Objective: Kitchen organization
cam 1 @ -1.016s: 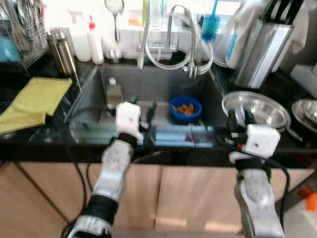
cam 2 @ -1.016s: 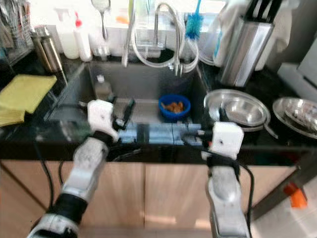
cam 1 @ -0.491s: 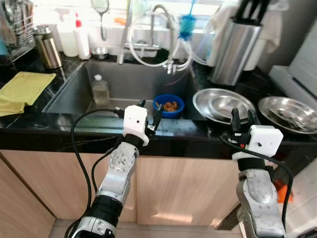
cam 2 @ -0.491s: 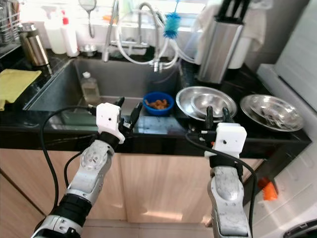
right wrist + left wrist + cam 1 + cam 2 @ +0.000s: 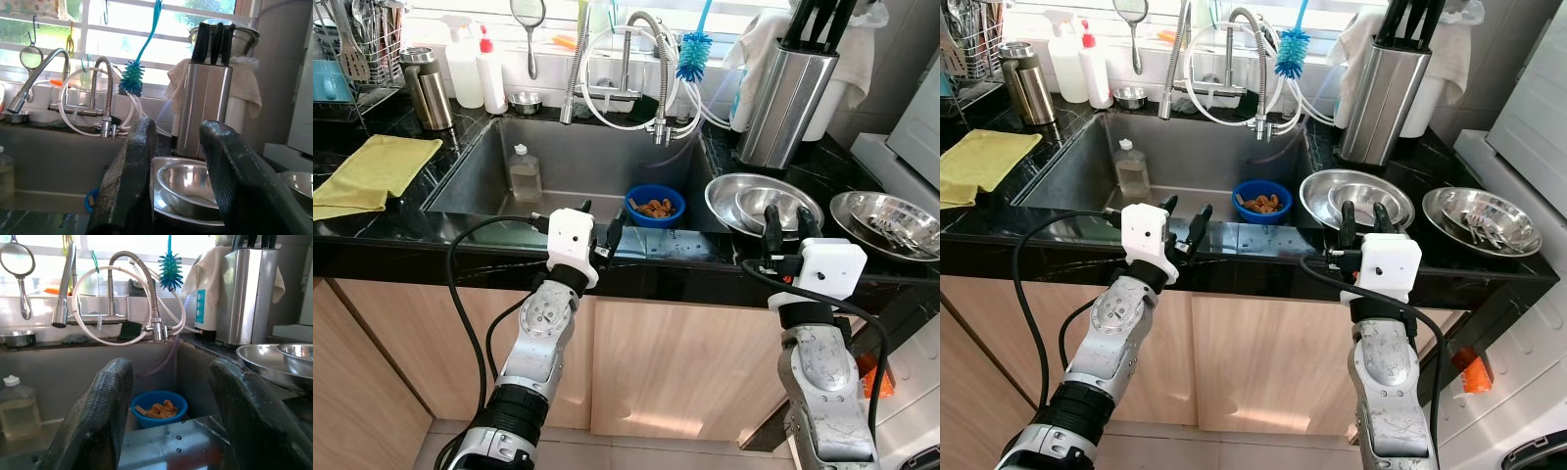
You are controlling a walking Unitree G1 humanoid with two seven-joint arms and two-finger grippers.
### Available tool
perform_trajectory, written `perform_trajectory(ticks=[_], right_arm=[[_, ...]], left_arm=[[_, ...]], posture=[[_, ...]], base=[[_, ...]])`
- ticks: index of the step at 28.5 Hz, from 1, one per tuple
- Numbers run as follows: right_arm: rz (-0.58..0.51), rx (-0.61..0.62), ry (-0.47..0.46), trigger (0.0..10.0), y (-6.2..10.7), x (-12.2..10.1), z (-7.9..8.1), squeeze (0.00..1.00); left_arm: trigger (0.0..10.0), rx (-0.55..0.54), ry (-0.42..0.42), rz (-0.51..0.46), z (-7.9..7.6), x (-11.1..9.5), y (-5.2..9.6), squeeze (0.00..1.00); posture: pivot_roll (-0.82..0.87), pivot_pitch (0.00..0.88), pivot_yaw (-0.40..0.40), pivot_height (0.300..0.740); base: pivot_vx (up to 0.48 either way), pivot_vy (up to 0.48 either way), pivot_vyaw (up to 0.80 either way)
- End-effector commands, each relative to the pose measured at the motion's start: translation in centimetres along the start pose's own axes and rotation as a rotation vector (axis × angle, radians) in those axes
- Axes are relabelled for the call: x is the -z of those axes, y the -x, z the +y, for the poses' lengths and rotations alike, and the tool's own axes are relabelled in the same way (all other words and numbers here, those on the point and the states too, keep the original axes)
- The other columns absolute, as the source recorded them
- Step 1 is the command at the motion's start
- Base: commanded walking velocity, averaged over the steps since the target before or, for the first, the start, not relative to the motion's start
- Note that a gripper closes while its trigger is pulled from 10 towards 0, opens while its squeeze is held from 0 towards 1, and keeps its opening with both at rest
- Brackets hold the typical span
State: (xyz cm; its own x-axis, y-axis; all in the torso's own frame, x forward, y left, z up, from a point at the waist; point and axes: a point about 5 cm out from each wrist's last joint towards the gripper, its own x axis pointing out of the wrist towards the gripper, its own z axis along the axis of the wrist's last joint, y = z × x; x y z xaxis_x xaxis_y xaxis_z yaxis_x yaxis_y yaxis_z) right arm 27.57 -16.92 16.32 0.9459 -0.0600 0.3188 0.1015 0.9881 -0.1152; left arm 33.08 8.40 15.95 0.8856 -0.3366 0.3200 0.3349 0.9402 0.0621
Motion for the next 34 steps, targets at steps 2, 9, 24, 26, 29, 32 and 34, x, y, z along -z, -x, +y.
perform_trajectory(ticks=[2,9,24,26,29,32,34], right_arm=[[-0.012,-0.008,0.001,10.0,-0.23,-0.34,0.18,0.00],[-0.006,0.004,-0.030,10.0,-0.35,-0.34,0.20,0.00],[0.002,-0.005,-0.037,10.0,-0.19,-0.16,0.66,0.00],[0.004,-0.010,-0.038,10.0,-0.14,-0.12,0.81,0.00],[0.004,-0.010,-0.040,10.0,-0.12,-0.09,0.88,0.00],[0.004,-0.010,-0.040,10.0,-0.12,-0.09,0.88,0.00],[0.003,-0.011,-0.040,10.0,-0.12,-0.11,0.90,0.00]], left_arm=[[10.0,0.011,-0.003,0.001,-0.14,-0.22,-0.37,0.00],[10.0,0.021,-0.002,0.009,-0.16,-0.15,-0.34,0.00],[10.0,0.029,0.001,0.012,-0.29,-0.11,-0.27,0.00],[10.0,0.028,0.001,0.011,-0.28,-0.11,-0.27,0.00],[10.0,0.026,0.002,0.011,-0.26,-0.09,-0.24,0.00],[10.0,0.027,0.003,0.011,-0.31,-0.07,-0.23,0.00],[10.0,0.030,0.006,0.010,-0.35,-0.07,-0.19,0.00]], posture=[[0.09,0.037,-0.090,0.740],[0.09,0.042,-0.088,0.740],[0.09,0.035,-0.087,0.740],[0.09,0.035,-0.087,0.740],[0.10,0.029,-0.088,0.740],[0.09,0.028,-0.087,0.740],[0.09,0.025,-0.087,0.740]], base=[[0.270,0.000,0.78],[0.271,0.000,0.00],[0.272,0.000,0.00],[0.274,0.000,0.00],[0.275,0.000,0.00],[0.276,0.000,0.00],[0.266,0.000,0.00]])
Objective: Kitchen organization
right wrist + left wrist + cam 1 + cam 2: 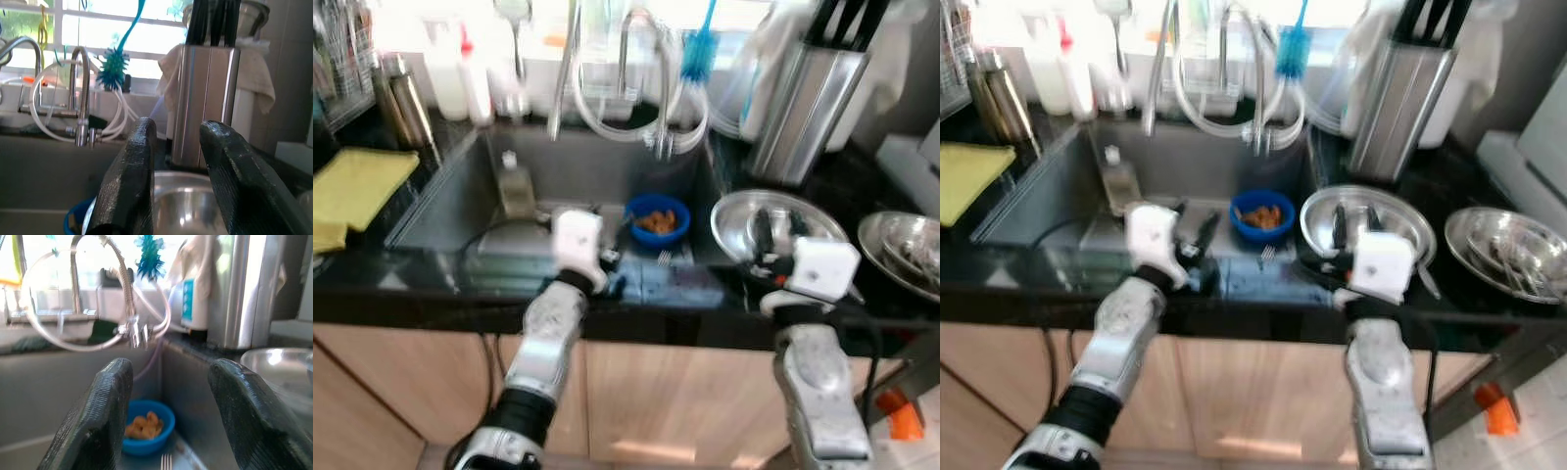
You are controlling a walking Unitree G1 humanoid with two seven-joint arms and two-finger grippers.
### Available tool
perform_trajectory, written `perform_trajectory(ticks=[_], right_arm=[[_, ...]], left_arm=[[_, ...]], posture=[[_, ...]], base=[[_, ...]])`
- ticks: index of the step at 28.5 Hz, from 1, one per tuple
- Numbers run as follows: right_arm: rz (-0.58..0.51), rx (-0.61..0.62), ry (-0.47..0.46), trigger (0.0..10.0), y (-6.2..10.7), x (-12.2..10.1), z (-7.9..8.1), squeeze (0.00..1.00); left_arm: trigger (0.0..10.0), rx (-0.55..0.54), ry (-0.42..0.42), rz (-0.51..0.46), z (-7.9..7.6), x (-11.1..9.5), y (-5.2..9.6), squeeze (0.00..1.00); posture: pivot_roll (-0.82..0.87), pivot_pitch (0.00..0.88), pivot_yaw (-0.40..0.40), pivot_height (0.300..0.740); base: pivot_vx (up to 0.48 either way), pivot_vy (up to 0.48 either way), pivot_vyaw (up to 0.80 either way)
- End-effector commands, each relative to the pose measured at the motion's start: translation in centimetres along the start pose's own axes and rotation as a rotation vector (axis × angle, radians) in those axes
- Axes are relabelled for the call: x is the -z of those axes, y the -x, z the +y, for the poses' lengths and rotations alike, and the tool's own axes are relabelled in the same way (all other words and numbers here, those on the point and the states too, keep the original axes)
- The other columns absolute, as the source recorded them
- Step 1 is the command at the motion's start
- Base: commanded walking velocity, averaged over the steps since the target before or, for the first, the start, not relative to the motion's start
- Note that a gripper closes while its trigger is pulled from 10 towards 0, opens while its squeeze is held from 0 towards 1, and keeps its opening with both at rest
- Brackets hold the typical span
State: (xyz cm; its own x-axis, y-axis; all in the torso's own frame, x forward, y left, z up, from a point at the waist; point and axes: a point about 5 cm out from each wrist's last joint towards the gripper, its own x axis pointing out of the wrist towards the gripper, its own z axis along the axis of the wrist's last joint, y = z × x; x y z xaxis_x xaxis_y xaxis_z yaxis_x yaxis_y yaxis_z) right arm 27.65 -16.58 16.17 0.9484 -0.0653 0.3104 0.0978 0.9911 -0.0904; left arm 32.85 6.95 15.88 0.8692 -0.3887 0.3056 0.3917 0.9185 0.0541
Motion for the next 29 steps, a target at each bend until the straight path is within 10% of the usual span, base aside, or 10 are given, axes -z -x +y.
perform_trajectory(ticks=[1,22,23,24,25,26,29], right_arm=[[-0.007,-0.016,-0.015,10.0,-0.1,-0.2,0.6,0.00],[0.039,0.089,0.009,10.0,4.3,-1.1,-1.3,0.00],[0.047,0.095,0.010,10.0,4.6,-1.3,-1.6,0.14],[0.052,0.099,0.011,10.0,4.8,-1.3,-1.8,0.71],[0.055,0.101,0.012,10.0,4.8,-1.3,-1.9,0.71],[0.058,0.109,0.026,10.0,4.9,-1.2,-2.4,1.00],[0.073,0.174,0.036,10.0,5.2,-1.2,-4.2,1.00]], left_arm=[[10.0,-0.025,-0.019,-0.003,1.1,-0.2,0.2,0.00],[10.0,-0.016,-0.007,0.007,0.7,0.4,0.8,0.00],[10.0,-0.016,-0.007,0.008,0.7,0.4,0.7,0.00],[10.0,-0.016,-0.007,0.009,0.7,0.4,0.7,0.00],[10.0,-0.016,-0.008,0.009,0.7,0.4,0.7,0.00],[10.0,-0.016,-0.008,0.008,0.7,0.4,0.7,0.00],[10.0,-0.010,-0.006,0.006,0.6,0.4,0.6,0.00]], posture=[[0.09,0.024,-0.087,0.740],[0.07,0.000,-0.102,0.740],[0.07,0.000,-0.102,0.740],[0.07,0.000,-0.102,0.740],[0.07,0.000,-0.102,0.740],[0.07,0.000,-0.102,0.740],[0.06,0.000,-0.098,0.740]], base=[[0.244,0.000,0.00],[0.000,0.000,0.00],[0.000,0.000,0.00],[0.000,0.000,0.00],[0.000,0.000,0.00],[0.000,0.000,0.00],[0.000,0.000,0.00]])
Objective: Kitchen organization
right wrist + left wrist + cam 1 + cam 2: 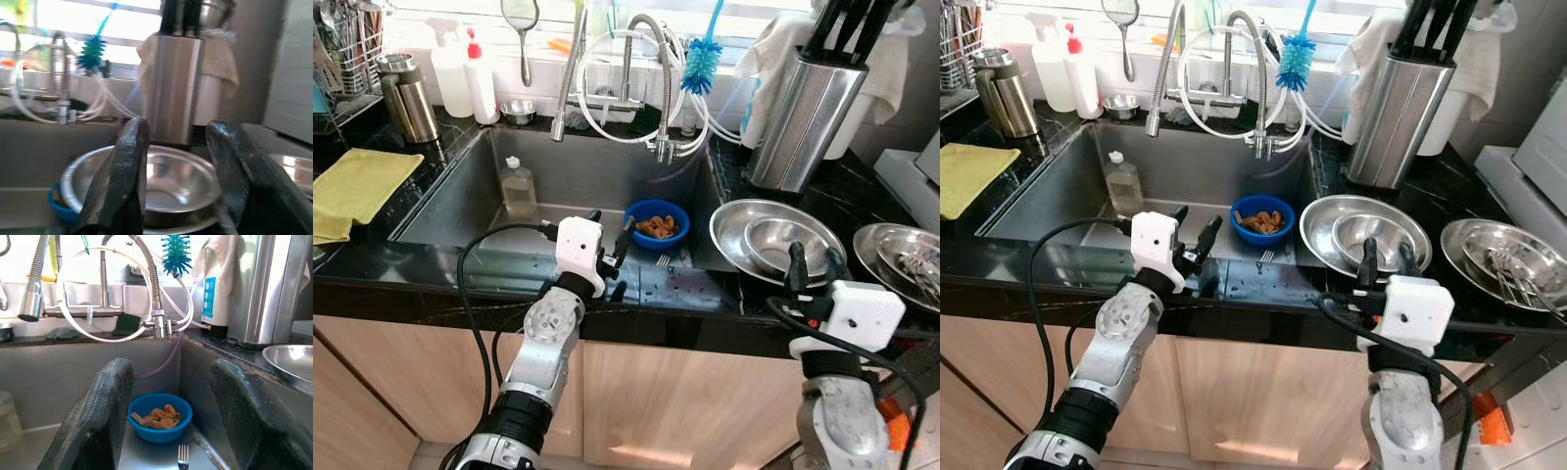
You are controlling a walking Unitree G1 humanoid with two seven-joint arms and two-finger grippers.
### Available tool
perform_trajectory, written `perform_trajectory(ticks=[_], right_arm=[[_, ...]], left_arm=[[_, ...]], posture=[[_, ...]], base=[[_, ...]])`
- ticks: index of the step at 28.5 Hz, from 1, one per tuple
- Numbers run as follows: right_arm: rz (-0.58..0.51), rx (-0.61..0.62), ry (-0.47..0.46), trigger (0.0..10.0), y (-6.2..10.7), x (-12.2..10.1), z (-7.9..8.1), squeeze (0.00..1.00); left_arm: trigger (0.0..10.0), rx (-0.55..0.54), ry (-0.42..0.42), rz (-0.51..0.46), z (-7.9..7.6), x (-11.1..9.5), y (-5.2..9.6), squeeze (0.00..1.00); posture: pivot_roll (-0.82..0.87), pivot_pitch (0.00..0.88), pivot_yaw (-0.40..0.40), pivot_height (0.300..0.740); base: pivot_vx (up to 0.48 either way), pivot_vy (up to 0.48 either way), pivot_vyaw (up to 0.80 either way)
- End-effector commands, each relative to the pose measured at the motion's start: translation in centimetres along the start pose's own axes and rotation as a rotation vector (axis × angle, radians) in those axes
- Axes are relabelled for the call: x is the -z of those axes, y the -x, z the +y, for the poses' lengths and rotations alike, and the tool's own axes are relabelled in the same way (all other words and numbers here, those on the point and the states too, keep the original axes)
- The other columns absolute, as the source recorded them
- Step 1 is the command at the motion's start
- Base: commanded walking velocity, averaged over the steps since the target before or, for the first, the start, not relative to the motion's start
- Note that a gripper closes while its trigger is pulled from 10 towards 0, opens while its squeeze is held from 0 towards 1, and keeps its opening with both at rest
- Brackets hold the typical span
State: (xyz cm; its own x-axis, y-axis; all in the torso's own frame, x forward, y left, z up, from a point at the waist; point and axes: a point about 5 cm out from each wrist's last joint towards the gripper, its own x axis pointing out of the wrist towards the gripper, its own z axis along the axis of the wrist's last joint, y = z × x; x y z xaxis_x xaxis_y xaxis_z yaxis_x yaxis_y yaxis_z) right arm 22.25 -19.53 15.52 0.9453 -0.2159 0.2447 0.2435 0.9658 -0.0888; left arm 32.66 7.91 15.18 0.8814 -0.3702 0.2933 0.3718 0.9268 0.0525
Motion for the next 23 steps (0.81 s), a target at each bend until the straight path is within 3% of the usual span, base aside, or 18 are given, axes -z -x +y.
perform_trajectory(ticks=[1,2,3,4,5,15,23], right_arm=[[-0.005,0.037,-0.007,10.0,0.0,-0.5,-1.0,1.00],[0.001,0.046,0.004,10.0,-0.1,-0.5,-1.6,0.98],[0.003,0.041,0.012,10.0,-0.1,-0.5,-1.7,0.60],[0.004,0.033,0.021,10.0,-0.1,-0.5,-1.7,0.60],[0.005,0.031,0.023,10.0,-0.1,-0.6,-1.7,0.00],[0.094,0.108,0.042,10.0,1.6,1.5,-3.0,0.00],[0.122,0.154,0.046,10.0,1.9,2.2,-3.6,0.00]], left_arm=[[10.0,0.011,-0.001,-0.008,-0.2,-0.1,-0.1,0.00],[10.0,0.018,-0.002,-0.006,-0.2,-0.1,-0.1,0.00],[10.0,0.021,-0.002,-0.006,-0.2,-0.1,-0.1,0.00],[10.0,0.022,-0.002,-0.006,-0.2,-0.1,-0.1,0.00],[10.0,0.022,-0.002,-0.006,-0.2,-0.1,-0.1,0.00],[10.0,0.027,-0.006,-0.010,-0.1,-0.2,-0.3,0.00],[10.0,0.028,-0.007,-0.010,-0.1,-0.2,-0.3,0.00]], posture=[[0.06,0.000,-0.098,0.740],[0.05,0.000,-0.096,0.740],[0.05,0.000,-0.096,0.740],[0.05,0.000,-0.096,0.740],[0.05,0.000,-0.096,0.740],[0.05,0.015,-0.091,0.740],[0.05,0.014,-0.090,0.740]], base=[[0.000,0.000,0.00],[0.000,0.000,0.00],[0.000,0.000,0.00],[0.000,0.000,0.00],[0.000,0.000,0.00],[0.000,0.000,0.00],[0.000,0.000,0.00]])
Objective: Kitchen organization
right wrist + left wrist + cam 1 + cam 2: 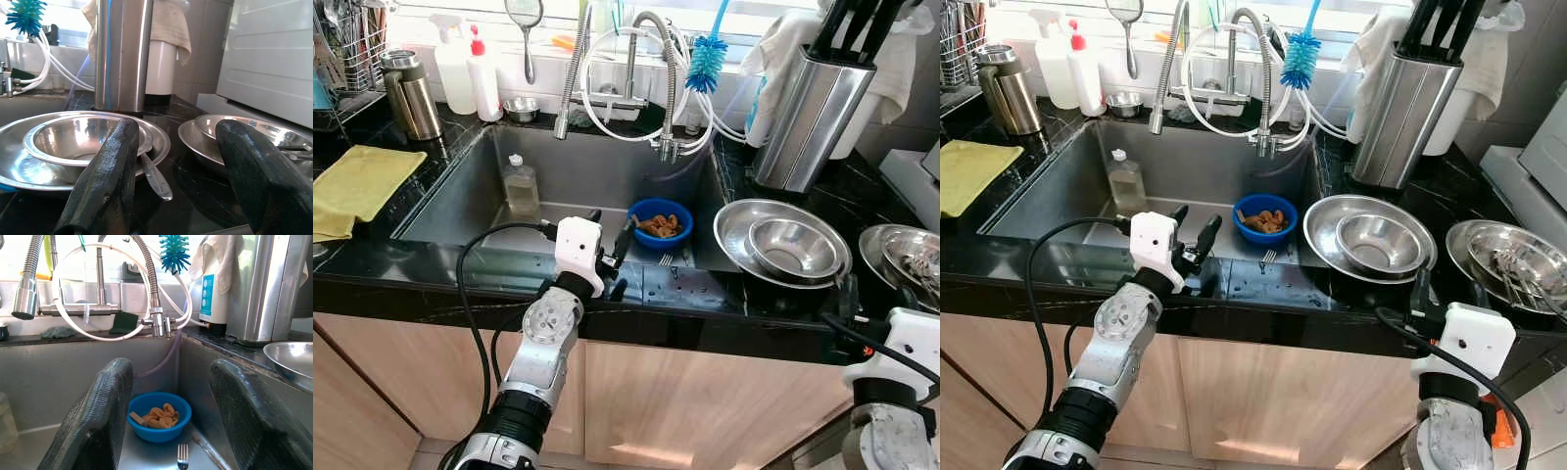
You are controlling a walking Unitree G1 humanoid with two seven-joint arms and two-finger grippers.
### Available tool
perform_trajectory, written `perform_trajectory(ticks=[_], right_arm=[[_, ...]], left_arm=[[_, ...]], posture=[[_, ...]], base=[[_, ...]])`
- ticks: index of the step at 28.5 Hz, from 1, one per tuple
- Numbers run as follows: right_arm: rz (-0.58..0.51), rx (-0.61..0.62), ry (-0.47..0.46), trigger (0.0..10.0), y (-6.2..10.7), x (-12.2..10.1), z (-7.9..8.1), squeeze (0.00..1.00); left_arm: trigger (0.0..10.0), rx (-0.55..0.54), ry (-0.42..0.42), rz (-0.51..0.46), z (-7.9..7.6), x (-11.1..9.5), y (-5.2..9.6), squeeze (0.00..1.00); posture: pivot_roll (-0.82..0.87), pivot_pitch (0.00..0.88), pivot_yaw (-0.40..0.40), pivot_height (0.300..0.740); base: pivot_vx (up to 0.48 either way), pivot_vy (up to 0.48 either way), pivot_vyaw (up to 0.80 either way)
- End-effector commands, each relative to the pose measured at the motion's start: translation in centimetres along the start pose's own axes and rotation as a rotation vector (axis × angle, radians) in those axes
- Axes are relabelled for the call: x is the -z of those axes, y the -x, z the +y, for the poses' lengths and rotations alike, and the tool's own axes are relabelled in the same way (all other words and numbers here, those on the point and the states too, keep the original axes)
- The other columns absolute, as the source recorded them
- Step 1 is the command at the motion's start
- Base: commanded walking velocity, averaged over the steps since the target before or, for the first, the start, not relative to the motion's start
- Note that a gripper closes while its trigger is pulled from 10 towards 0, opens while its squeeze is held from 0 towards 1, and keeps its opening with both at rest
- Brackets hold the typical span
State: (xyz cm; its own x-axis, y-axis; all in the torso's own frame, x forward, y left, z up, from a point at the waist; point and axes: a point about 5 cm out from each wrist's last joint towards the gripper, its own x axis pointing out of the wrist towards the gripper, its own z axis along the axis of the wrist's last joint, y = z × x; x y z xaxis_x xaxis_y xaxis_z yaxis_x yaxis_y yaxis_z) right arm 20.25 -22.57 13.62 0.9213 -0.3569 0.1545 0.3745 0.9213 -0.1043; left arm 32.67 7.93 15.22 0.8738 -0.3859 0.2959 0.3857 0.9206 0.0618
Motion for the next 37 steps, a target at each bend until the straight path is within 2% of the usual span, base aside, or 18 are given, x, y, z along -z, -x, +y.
perform_trajectory(ticks=[1,10,20,37], right_arm=[[0.024,0.027,0.001,10.0,0.1,0.6,-0.4,0.00],[0.069,0.021,-0.060,10.0,-0.2,1.4,-0.2,0.00],[0.067,0.003,-0.074,10.0,-0.7,1.6,0.5,0.00],[0.101,0.037,-0.071,10.0,-0.7,2.4,0.2,0.00]], left_arm=[[10.0,0.011,-0.003,-0.006,-0.1,-0.2,-0.3,0.00],[10.0,0.011,-0.003,-0.010,-0.1,-0.3,-0.4,0.00],[10.0,0.010,-0.005,-0.014,-0.1,-0.4,-0.4,0.00],[10.0,0.016,-0.014,-0.015,-0.2,-0.3,-0.4,0.00]], posture=[[0.05,0.012,-0.090,0.740],[0.05,0.016,-0.087,0.740],[0.06,0.014,-0.086,0.740],[0.06,0.019,-0.090,0.740]], base=[[0.000,0.000,0.00],[0.000,0.000,0.00],[0.000,0.000,0.00],[0.000,0.000,0.00]])
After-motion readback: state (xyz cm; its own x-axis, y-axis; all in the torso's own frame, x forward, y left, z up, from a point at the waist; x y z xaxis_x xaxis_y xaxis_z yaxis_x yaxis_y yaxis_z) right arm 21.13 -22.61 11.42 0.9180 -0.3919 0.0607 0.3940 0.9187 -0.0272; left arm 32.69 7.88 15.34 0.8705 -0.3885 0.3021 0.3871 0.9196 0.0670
